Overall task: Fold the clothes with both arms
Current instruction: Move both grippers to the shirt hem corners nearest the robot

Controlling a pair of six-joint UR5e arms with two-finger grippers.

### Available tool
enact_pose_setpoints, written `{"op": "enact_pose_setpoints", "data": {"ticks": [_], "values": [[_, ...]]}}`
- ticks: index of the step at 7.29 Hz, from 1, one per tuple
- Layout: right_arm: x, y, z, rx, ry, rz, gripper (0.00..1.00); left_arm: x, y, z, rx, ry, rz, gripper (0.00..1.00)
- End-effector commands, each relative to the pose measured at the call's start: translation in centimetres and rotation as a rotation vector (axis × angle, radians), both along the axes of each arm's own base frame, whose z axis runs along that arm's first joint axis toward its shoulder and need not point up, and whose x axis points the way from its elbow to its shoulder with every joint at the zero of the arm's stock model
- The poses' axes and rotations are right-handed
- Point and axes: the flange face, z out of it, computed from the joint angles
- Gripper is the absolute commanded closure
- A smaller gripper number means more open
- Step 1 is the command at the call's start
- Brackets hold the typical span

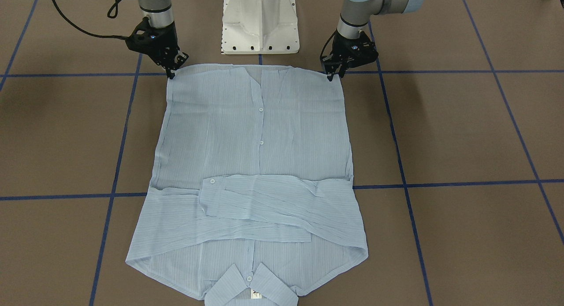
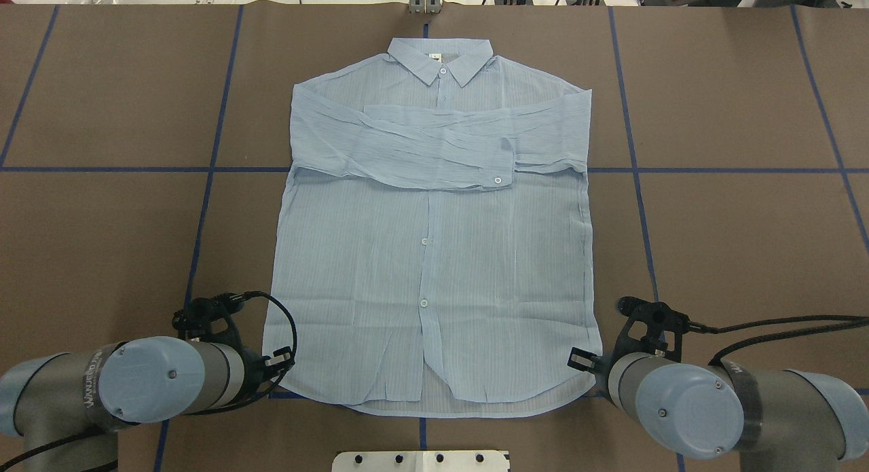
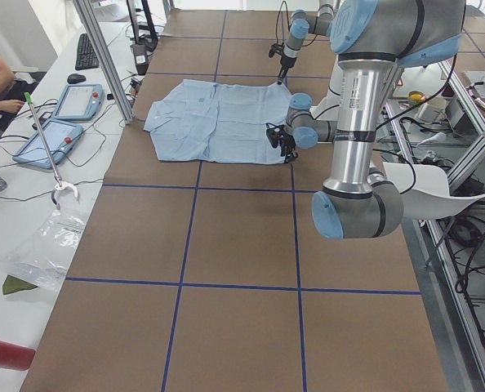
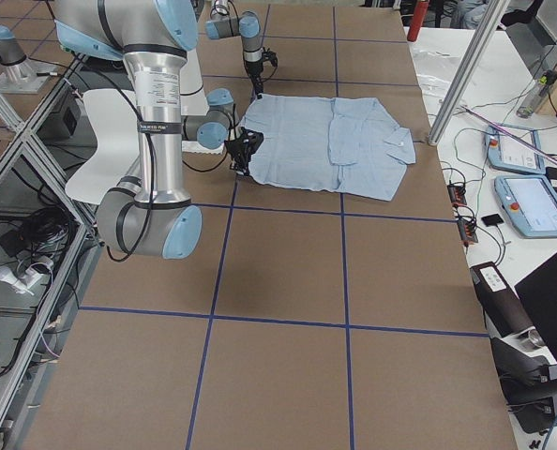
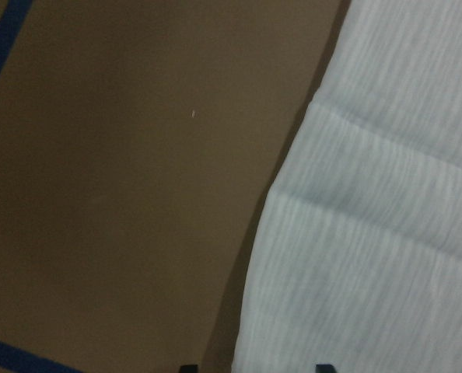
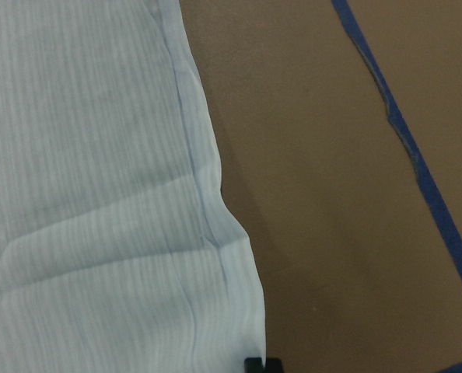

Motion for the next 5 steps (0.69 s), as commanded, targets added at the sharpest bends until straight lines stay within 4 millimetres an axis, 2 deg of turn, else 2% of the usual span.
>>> {"op": "enact_pose_setpoints", "data": {"ticks": [1, 3, 5], "values": [[0.0, 0.0, 0.0, 0.0, 0.0, 0.0, 1.0, -0.2, -0.4, 0.2, 0.002, -0.014, -0.007, 1.0], [0.3, 0.0, -0.6, 0.002, -0.015, 0.002, 1.0, -1.3, -0.4, -1.5, 0.02, 0.015, -0.019, 1.0], [2.3, 0.3, -0.9, 0.002, -0.021, -0.001, 1.0, -4.1, 0.9, -6.0, 0.01, 0.057, -0.018, 1.0]]}}
